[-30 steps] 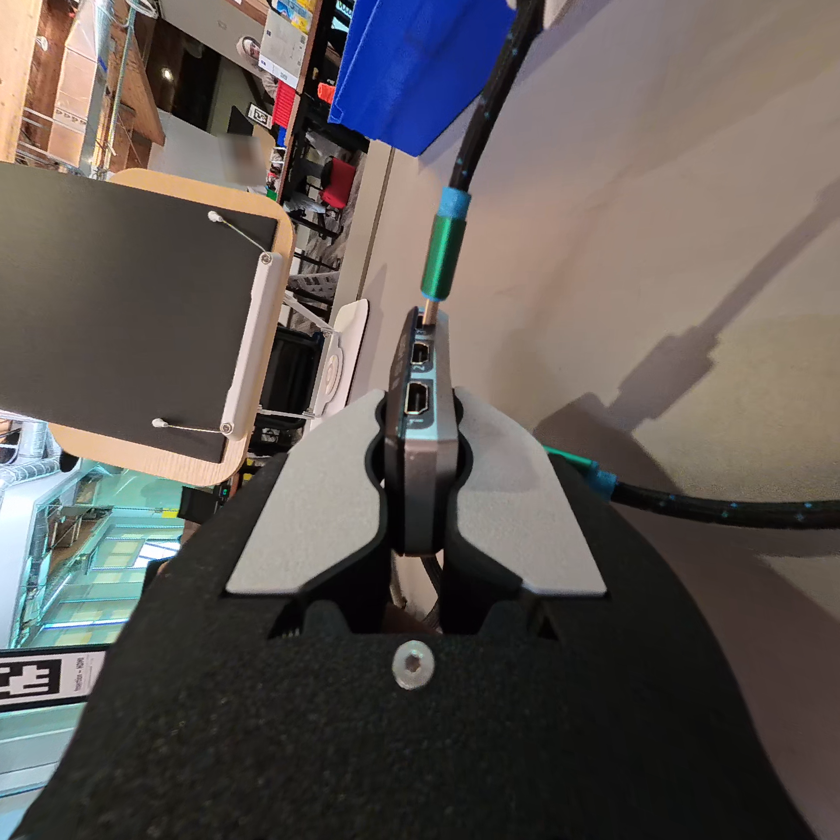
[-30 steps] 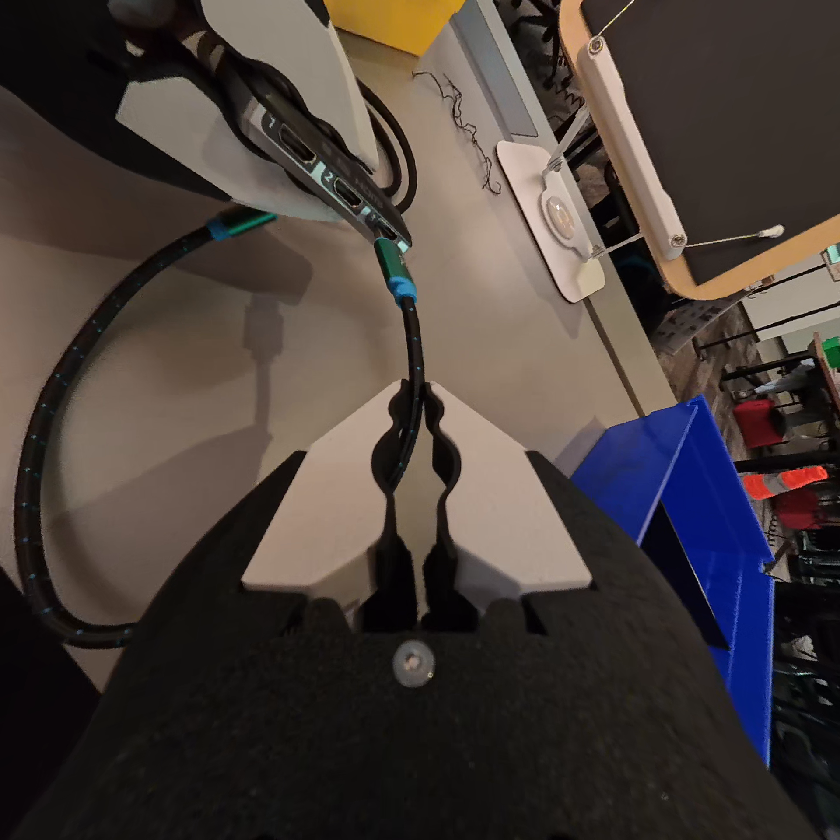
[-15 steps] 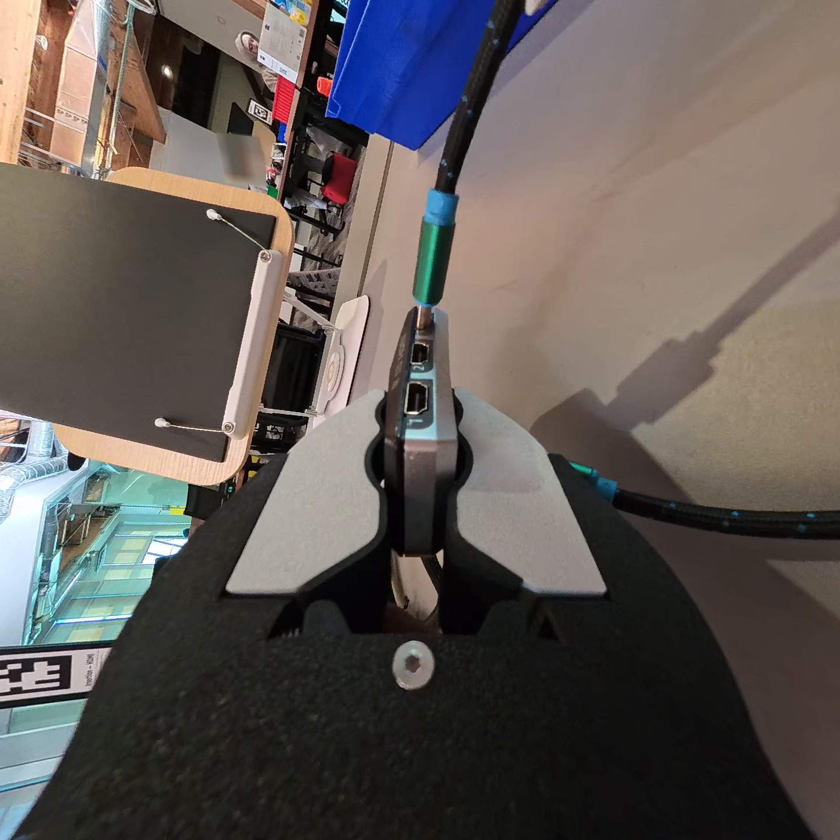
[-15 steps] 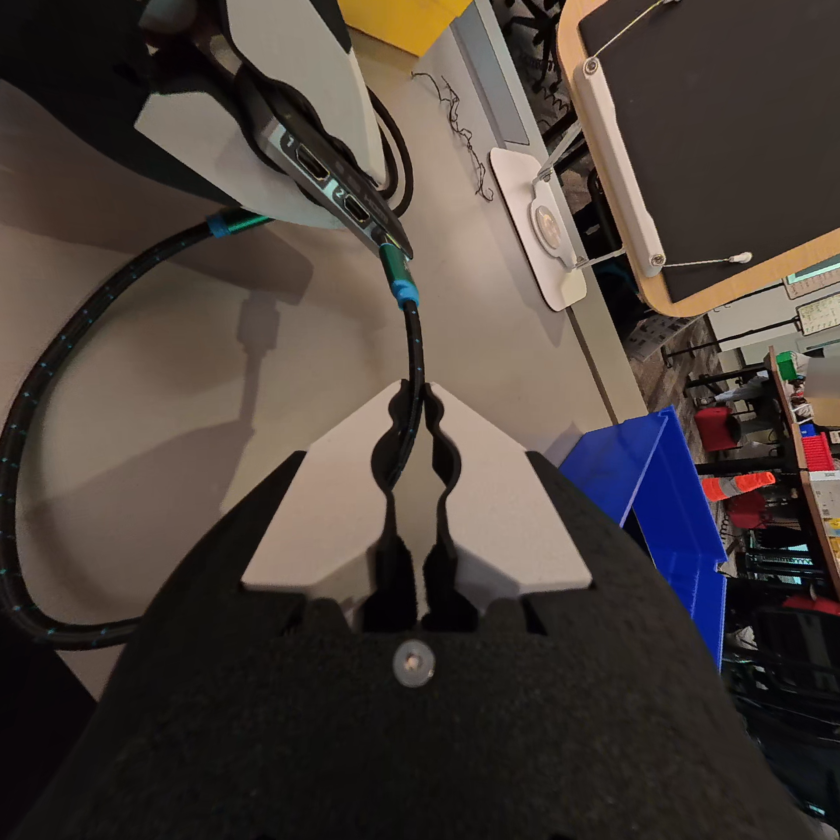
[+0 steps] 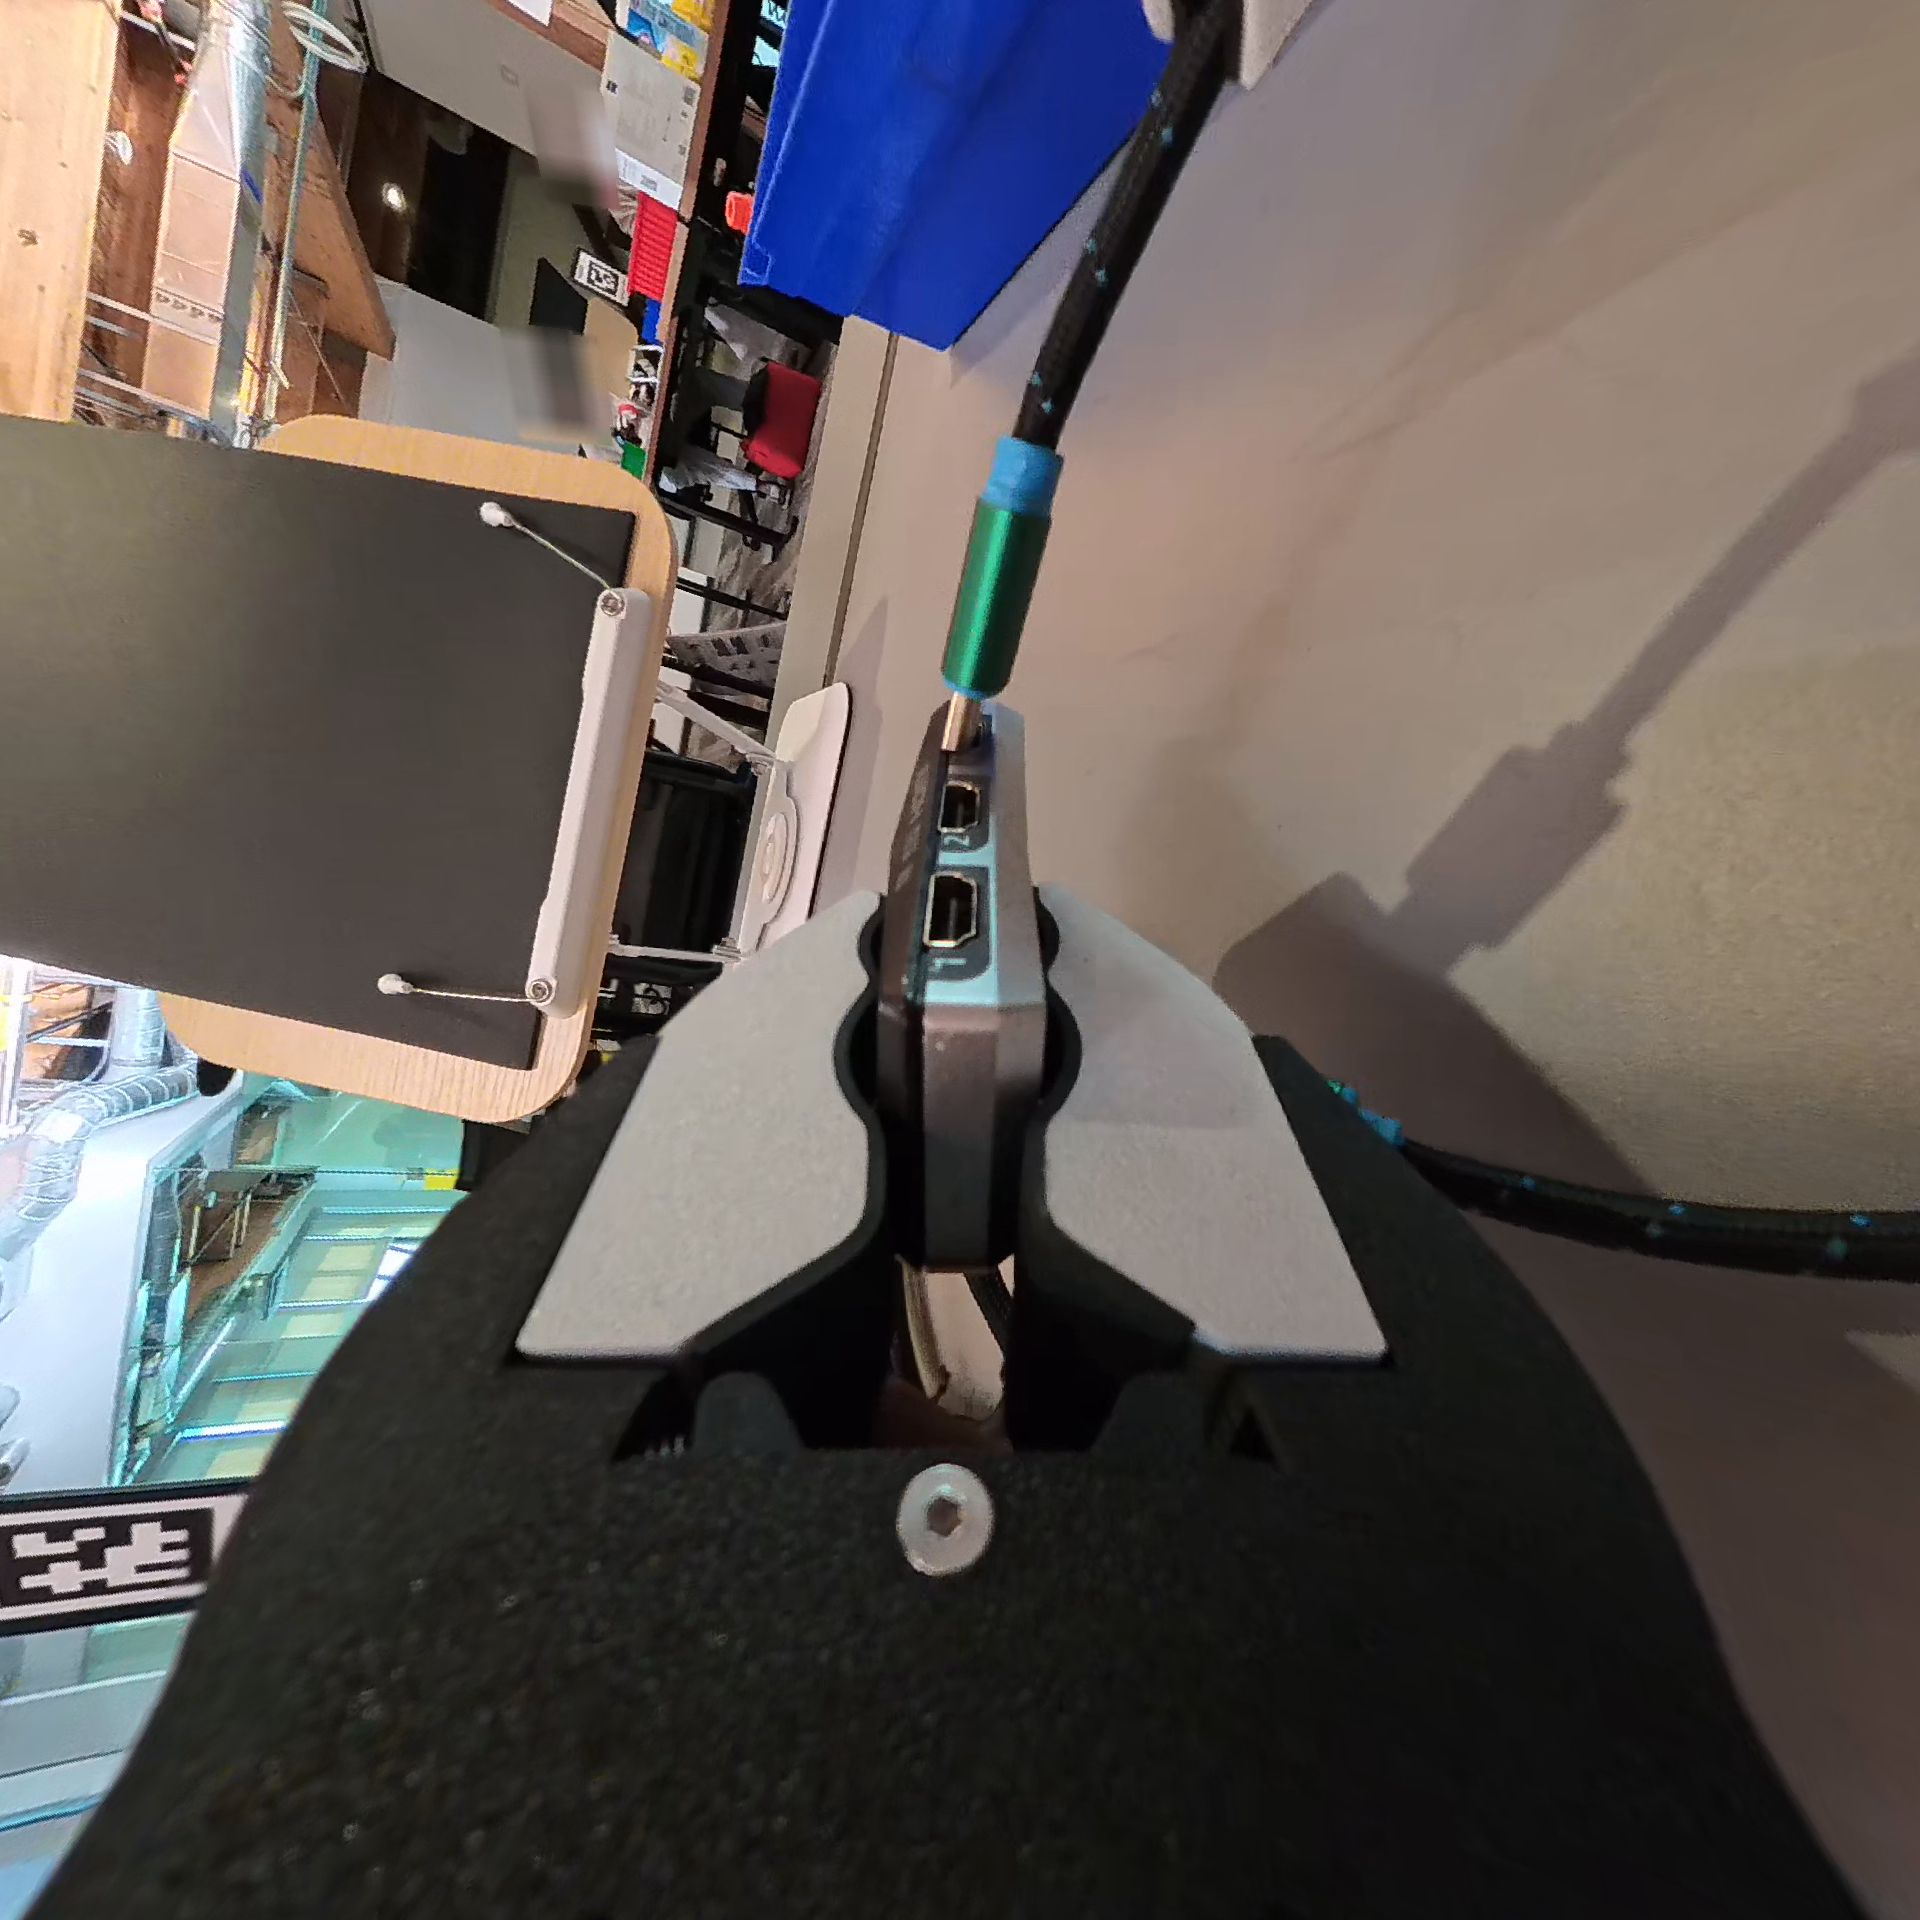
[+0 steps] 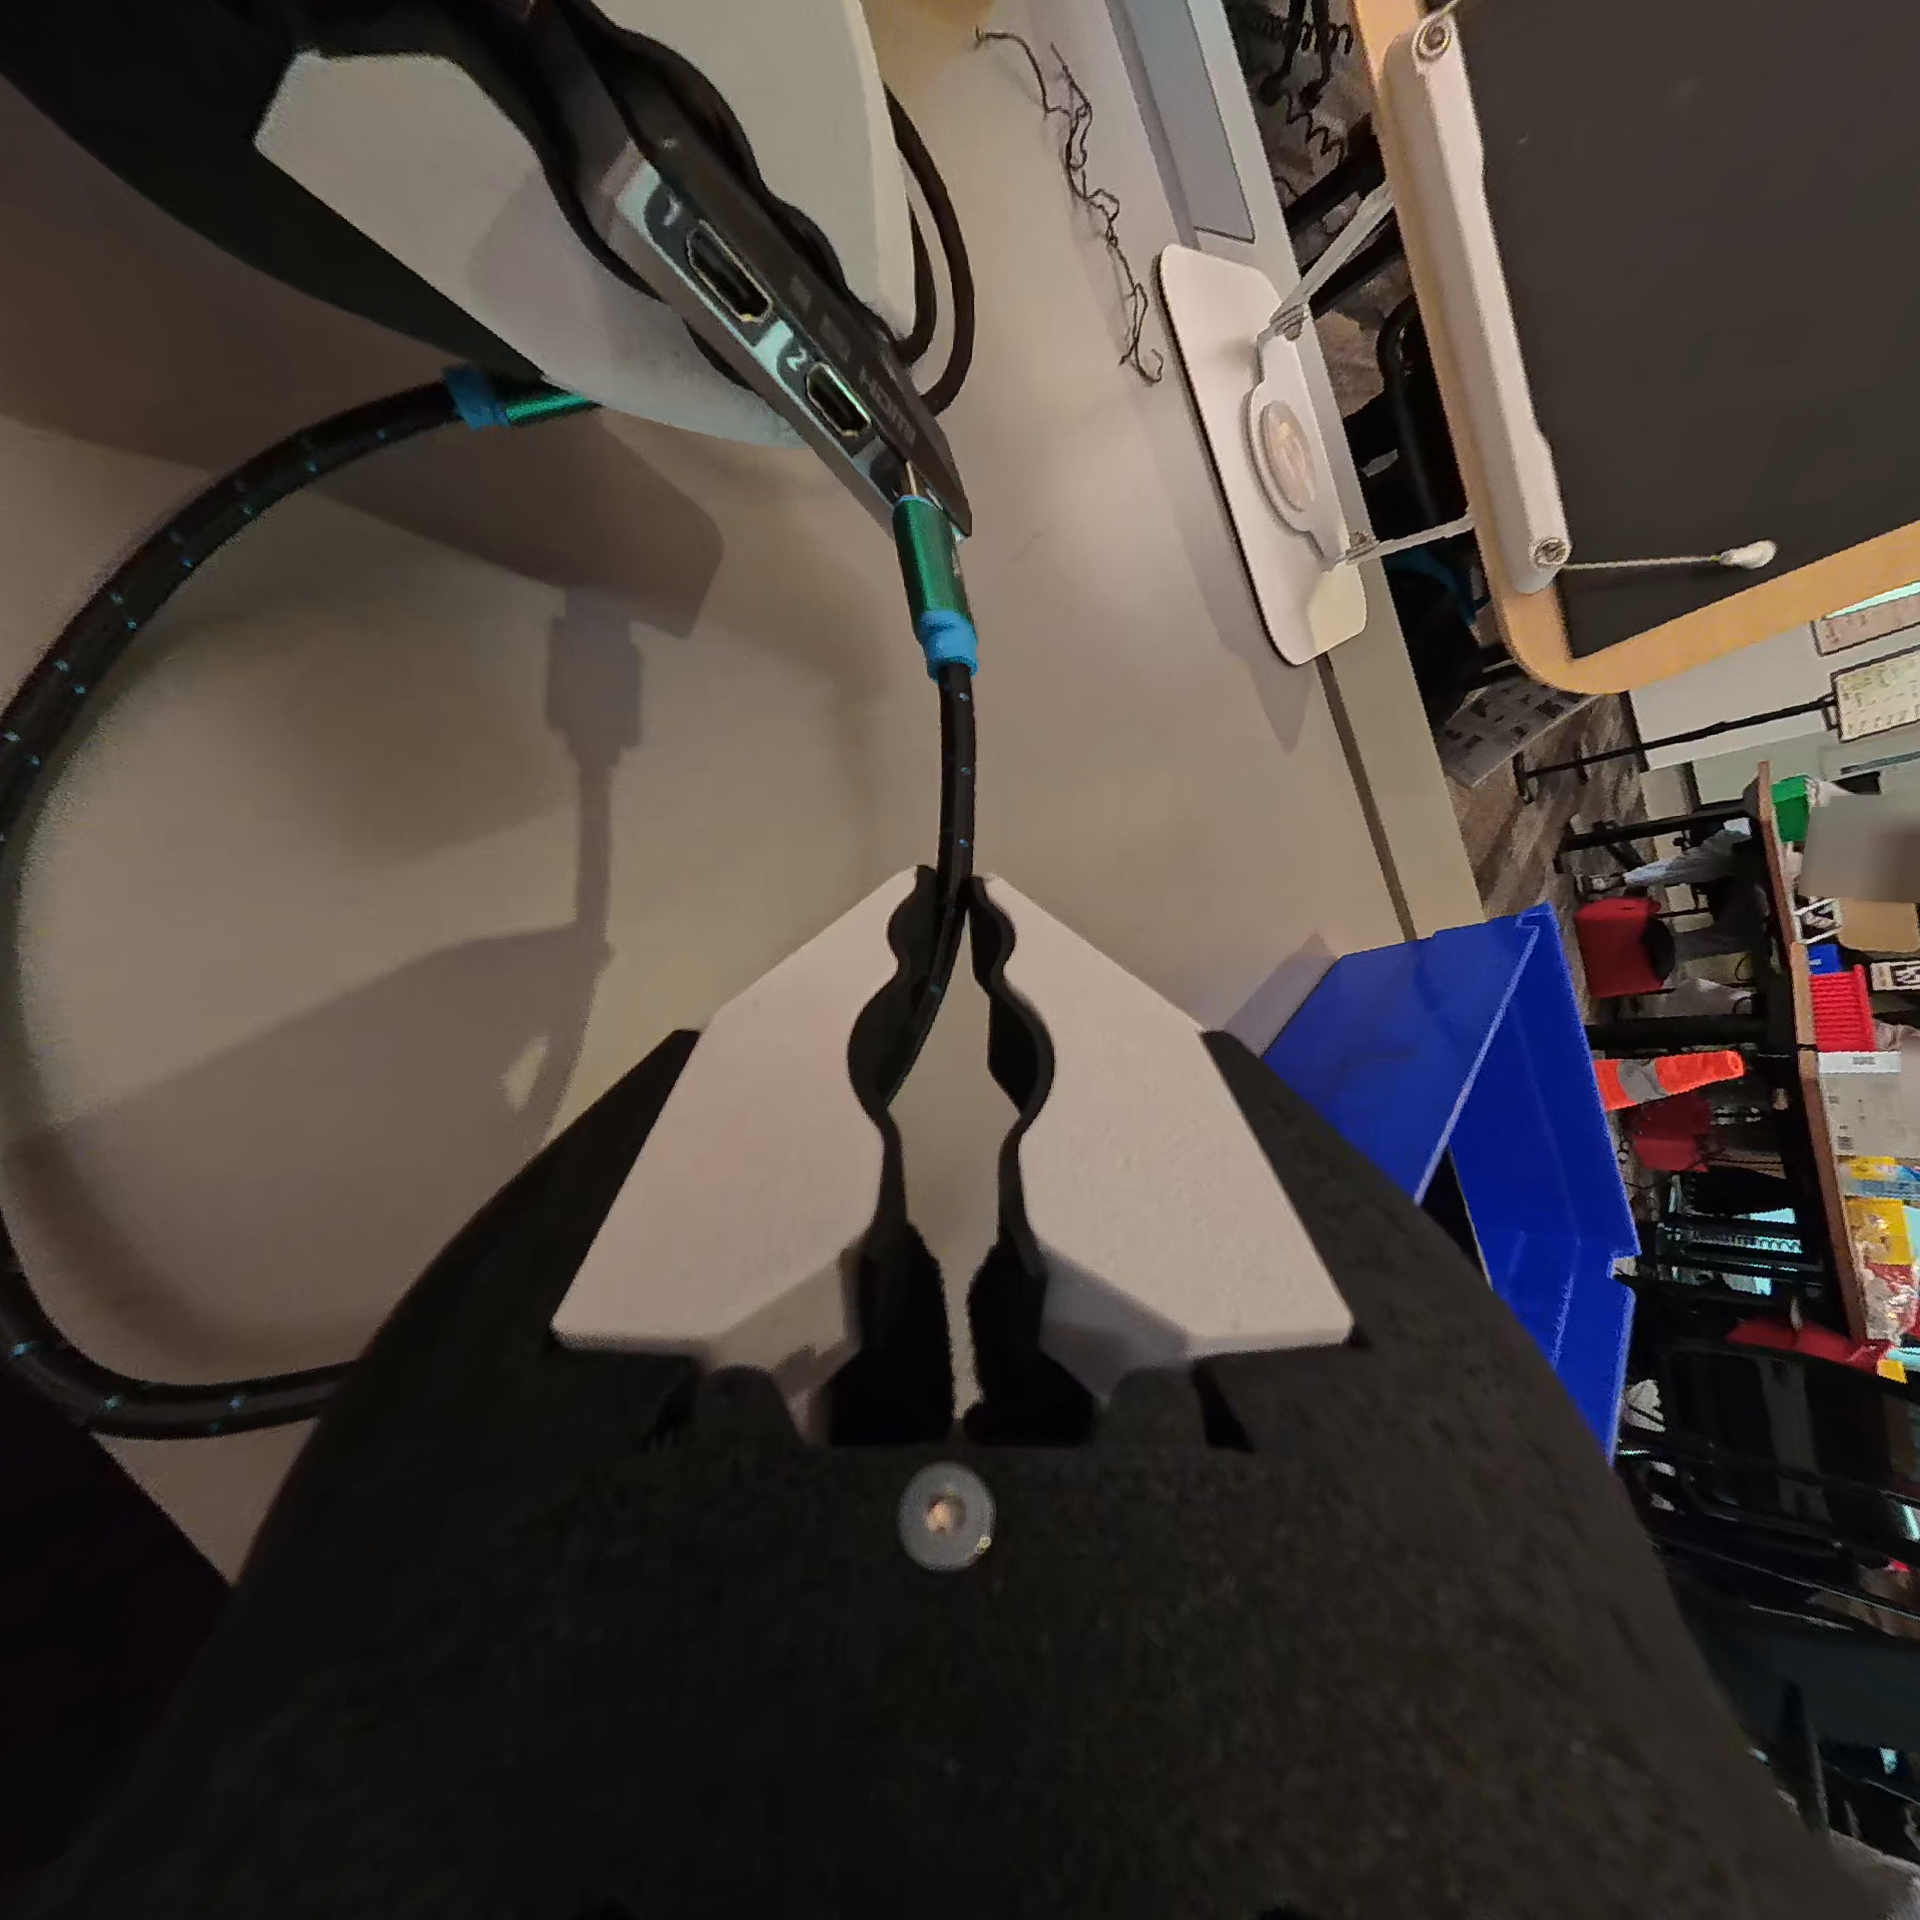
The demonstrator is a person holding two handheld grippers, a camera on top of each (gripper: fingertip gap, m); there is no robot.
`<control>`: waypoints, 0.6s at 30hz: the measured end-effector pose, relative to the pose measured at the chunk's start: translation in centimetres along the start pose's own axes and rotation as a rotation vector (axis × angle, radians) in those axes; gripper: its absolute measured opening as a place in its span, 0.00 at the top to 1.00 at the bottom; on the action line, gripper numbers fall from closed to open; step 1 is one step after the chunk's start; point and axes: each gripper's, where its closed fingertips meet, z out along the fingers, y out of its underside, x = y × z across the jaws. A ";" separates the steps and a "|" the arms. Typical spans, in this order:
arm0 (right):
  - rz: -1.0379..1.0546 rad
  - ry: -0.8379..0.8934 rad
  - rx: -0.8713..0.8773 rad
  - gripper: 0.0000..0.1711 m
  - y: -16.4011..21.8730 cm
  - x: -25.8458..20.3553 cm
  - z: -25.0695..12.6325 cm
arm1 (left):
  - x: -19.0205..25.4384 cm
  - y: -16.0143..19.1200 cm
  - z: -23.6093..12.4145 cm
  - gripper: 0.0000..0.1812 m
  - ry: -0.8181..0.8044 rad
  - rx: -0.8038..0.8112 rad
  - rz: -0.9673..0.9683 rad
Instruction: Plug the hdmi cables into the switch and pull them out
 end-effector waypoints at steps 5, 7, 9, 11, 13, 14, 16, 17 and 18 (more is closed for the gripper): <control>0.001 -0.021 -0.016 0.97 0.3 -0.4 0.2 | 0.3 0.1 0.1 0.87 -0.002 -0.004 0.036; -0.007 -0.019 -0.021 0.97 0.4 -0.4 0.2 | 0.4 0.1 0.1 0.87 -0.004 -0.007 0.050; -0.022 -0.015 -0.031 0.97 0.5 -0.4 0.3 | 0.4 0.1 0.2 0.87 -0.006 -0.008 0.056; -0.045 -0.003 -0.045 0.97 0.6 -0.5 0.4 | 0.5 0.0 0.2 0.88 -0.003 -0.007 0.059; -0.097 0.036 -0.061 0.97 0.7 -0.3 0.4 | 0.5 0.0 0.1 0.87 0.000 -0.006 0.056; -0.127 0.049 -0.074 0.97 0.8 -0.3 0.5 | 0.5 0.0 0.1 0.87 0.002 -0.005 0.057; -0.178 0.074 -0.090 0.97 0.9 -0.3 0.6 | 0.5 0.0 0.1 0.87 0.002 -0.007 0.059; -0.193 0.086 -0.093 0.97 0.8 -0.3 0.6 | 0.5 0.0 0.1 0.87 0.004 -0.006 0.058; -0.208 0.099 -0.099 0.97 0.9 -0.2 0.6 | 0.6 0.0 0.1 0.87 0.008 -0.004 0.055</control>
